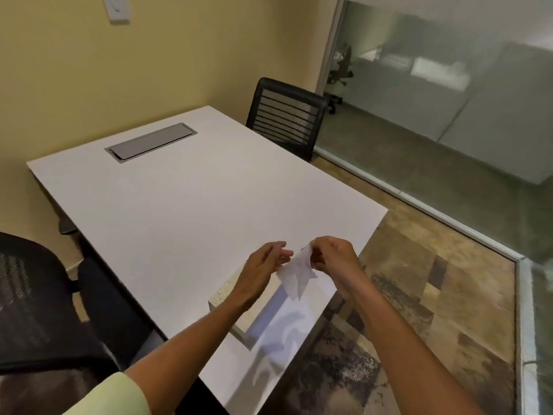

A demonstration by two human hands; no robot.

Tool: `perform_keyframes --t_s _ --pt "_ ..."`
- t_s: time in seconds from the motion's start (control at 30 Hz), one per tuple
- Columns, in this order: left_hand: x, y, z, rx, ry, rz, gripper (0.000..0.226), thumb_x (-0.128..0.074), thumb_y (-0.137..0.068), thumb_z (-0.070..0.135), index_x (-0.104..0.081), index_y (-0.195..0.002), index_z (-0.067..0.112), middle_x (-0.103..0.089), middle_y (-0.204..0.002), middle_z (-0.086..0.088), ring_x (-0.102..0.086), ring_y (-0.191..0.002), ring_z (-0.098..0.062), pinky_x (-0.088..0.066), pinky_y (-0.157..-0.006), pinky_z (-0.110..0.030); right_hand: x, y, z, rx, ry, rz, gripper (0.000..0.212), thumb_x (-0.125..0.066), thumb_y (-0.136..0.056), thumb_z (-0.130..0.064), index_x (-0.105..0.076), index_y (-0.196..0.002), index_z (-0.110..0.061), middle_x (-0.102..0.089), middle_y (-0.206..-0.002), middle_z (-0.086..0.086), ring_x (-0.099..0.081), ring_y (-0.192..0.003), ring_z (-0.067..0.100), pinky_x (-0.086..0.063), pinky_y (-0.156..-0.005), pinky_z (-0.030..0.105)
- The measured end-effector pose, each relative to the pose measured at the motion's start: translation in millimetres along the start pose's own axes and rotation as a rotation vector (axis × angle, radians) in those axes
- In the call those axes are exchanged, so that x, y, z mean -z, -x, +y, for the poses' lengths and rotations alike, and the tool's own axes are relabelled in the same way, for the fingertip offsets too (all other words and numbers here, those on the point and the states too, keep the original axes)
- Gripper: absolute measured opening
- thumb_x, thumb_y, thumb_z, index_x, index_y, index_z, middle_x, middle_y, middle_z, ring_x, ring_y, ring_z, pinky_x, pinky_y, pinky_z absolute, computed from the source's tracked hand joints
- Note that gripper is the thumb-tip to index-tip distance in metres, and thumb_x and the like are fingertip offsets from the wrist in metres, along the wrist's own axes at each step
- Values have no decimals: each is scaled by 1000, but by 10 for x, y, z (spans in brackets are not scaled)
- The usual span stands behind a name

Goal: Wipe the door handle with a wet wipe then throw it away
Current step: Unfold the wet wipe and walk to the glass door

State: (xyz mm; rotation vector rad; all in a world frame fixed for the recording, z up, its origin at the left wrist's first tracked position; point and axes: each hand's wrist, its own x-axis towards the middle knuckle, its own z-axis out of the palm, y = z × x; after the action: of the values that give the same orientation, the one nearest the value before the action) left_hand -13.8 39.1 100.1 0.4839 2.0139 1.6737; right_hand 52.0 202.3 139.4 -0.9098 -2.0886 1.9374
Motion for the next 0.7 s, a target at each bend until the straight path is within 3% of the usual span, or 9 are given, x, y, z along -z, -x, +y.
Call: perform_keyframes --t_s 0.13,0.23,0.4,0.53,0.7 --pt "-67 19 178 -107 -90 -181 27 -63 -96 26 -72 -115 8 -74 -105 -6 -71 -95 -18 -58 -90 -27 116 115 -35 29 -1 8 25 -61 -92 -18 -77 -75 -12 -74 -78 7 -70 -74 20 -60 -70 29" --pt "-133 2 192 -146 -93 -160 22 -65 -96 25 -77 -98 7 -74 -89 -3 -70 -84 -18 -59 -82 -27 199 184 -59 41 28 37 23 -63 -93 -23 -76 -77 -13 -71 -77 2 -67 -73 15 -58 -69 29" --pt "-271 -46 246 -86 35 -136 14 -58 -100 22 -68 -90 19 -67 -83 4 -63 -74 -9 -50 -74 -19 329 324 -98 -31 -98 -54 15 -57 -100 -21 -67 -91 -14 -70 -80 4 -70 -68 13 -55 -60 25" --pt "-364 -101 301 -36 145 -123 18 -52 -100 30 -63 -87 27 -63 -79 7 -61 -68 -8 -49 -68 -23 441 387 -117 -75 -173 9 17 -51 -103 -19 -64 -97 -11 -71 -90 11 -70 -72 19 -59 -66 31" --pt "-502 -204 309 -132 -95 -123 16 -53 -102 26 -65 -95 19 -66 -88 2 -63 -76 -10 -56 -73 -17 589 488 -133 -67 -295 46 23 -50 -103 -16 -66 -87 -12 -73 -89 4 -70 -80 21 -61 -72 34"
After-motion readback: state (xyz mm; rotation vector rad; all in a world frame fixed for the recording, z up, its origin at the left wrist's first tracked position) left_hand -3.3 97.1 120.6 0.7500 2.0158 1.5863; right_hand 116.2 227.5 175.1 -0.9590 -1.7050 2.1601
